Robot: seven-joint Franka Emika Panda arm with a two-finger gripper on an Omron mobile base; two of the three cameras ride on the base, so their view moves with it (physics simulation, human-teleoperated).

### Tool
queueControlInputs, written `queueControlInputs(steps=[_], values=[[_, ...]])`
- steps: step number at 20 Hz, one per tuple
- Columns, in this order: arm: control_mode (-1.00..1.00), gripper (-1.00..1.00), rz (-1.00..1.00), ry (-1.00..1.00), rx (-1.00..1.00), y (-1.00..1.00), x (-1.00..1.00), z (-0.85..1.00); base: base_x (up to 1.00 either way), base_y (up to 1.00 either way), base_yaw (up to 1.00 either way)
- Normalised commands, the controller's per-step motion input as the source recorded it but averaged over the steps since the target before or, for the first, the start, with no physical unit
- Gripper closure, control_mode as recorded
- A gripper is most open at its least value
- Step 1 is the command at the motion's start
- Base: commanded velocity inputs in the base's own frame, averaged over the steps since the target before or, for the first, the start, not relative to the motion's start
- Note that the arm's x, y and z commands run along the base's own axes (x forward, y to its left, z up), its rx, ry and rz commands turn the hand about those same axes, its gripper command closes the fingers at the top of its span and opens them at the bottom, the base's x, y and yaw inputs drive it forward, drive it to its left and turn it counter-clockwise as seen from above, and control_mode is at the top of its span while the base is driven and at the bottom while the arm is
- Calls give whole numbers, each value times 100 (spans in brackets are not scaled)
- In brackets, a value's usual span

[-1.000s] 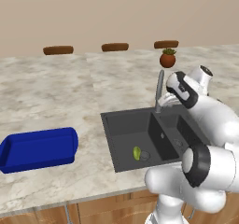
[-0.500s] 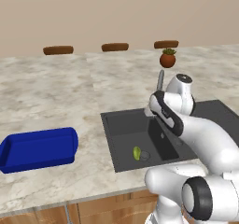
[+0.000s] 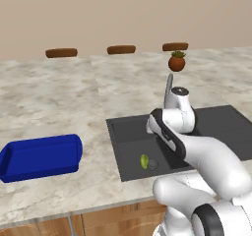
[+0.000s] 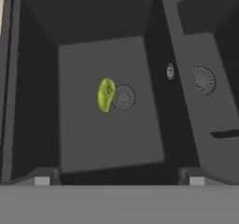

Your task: Pick up all produce items and place them in the sink. Turn on the sink faucet to wash them. Then turn the sink off and put them in the tray.

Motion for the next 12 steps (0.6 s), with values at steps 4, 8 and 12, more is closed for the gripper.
queueControlInputs(steps=[4,8,12], values=[[-100,-100,-14,14,-1,32,-6,-17,0,0,0],[-100,-100,-8,13,-3,16,-6,-22,0,0,0],[-100,-100,0,9,-5,1,0,-33,0,0,0]])
